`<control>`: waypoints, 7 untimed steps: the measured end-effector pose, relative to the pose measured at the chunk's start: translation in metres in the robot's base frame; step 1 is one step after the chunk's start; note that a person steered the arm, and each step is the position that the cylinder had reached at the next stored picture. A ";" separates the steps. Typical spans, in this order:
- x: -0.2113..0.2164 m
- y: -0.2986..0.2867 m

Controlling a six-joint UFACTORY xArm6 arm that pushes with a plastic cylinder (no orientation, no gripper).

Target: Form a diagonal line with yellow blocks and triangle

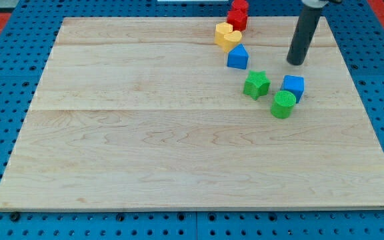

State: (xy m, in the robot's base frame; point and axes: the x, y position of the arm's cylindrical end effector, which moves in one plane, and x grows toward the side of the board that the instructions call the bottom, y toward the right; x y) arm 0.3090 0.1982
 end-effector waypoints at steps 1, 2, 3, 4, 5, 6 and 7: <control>-0.049 -0.042; -0.055 -0.099; -0.046 -0.152; -0.010 -0.195; -0.009 -0.122; -0.010 -0.108; -0.007 -0.042</control>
State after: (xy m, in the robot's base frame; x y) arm 0.3016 0.1559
